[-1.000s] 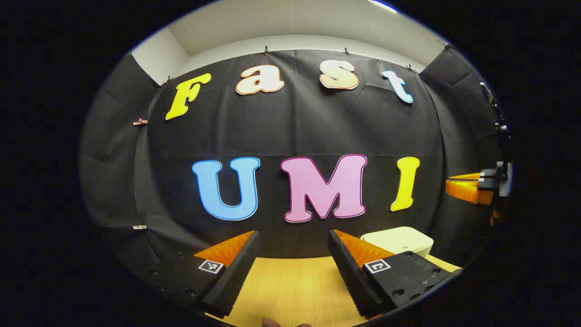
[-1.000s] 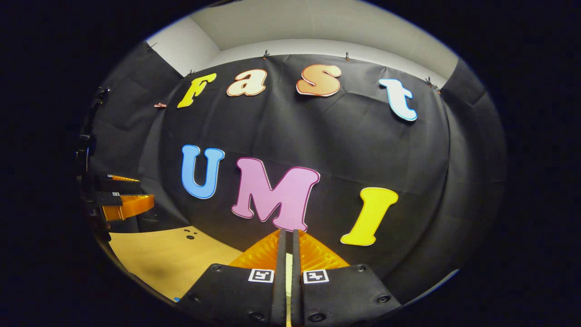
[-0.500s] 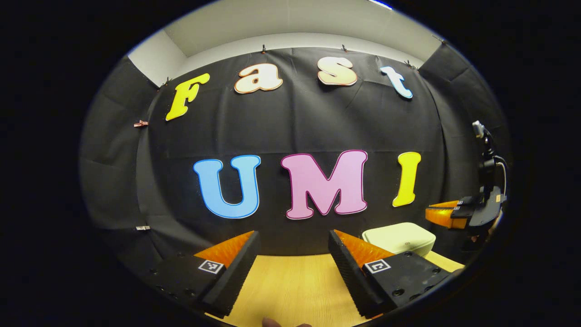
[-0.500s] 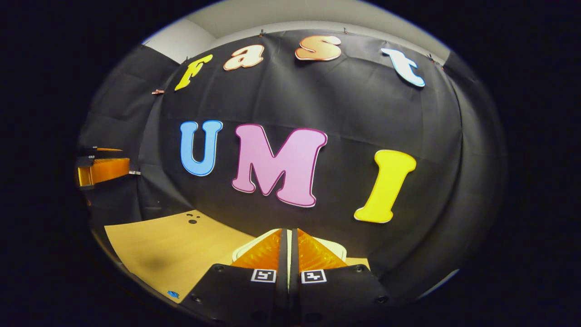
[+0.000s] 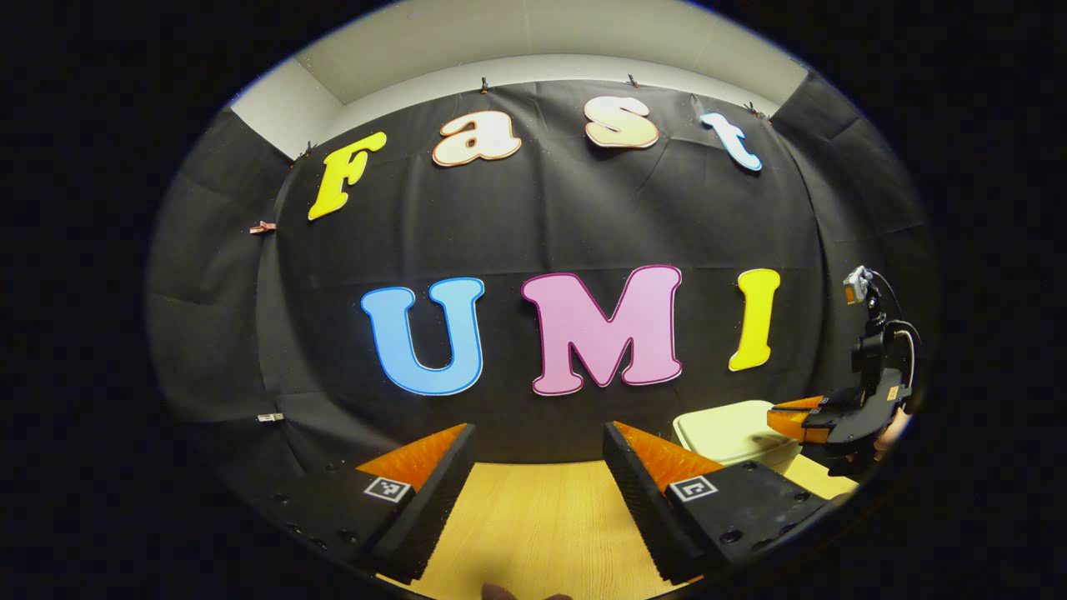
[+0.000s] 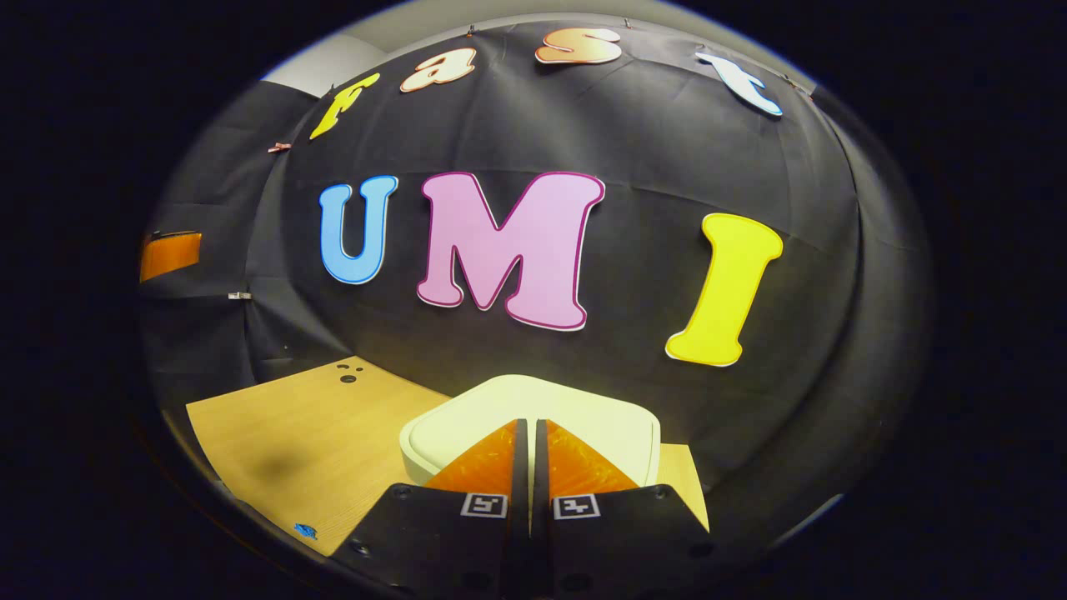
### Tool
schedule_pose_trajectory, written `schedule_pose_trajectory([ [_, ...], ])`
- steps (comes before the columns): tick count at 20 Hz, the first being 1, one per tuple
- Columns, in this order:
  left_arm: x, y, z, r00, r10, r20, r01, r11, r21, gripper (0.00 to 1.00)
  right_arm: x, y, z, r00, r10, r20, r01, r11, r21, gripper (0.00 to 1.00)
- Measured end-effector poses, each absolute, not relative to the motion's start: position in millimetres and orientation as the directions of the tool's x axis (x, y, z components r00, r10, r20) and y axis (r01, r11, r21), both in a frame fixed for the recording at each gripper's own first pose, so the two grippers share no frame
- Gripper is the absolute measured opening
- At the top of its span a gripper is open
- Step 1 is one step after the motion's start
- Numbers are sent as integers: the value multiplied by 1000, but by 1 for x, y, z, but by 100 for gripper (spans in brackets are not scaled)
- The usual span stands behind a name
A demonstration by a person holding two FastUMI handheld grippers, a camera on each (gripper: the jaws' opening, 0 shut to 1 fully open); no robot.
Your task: Press the lid of the desktop garbage bin to open it, pick up the crumpled paper on the desktop and throw it into the bin, then pick up the pop can on the desktop and drop it into the bin, and finally close the garbage bin lid.
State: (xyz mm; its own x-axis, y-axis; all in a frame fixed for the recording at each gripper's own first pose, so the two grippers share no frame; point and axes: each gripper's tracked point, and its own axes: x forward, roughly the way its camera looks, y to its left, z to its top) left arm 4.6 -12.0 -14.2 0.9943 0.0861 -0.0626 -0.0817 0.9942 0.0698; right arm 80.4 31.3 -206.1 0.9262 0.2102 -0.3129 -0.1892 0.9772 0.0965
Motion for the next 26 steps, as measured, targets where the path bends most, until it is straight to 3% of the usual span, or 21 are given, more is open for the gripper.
schedule_pose_trajectory([
  [11, 6, -8, -24, 990, 108, -88, -103, 993, 58, 97, 75, 31, -236, 910, 212, -357, -189, 977, 97, 6],
  [16, 4, -10, -23, 991, 107, -81, -103, 993, 54, 97, 74, 32, -241, 902, 226, -369, -162, 967, 196, 6],
  [22, -3, -10, -20, 992, 102, -75, -98, 994, 50, 97, 77, 32, -220, 916, 221, -334, -196, 975, 109, 5],
  [26, -8, -6, -23, 992, 98, -79, -94, 994, 52, 97, 79, 21, -178, 958, 176, -224, -165, 984, 66, 5],
])
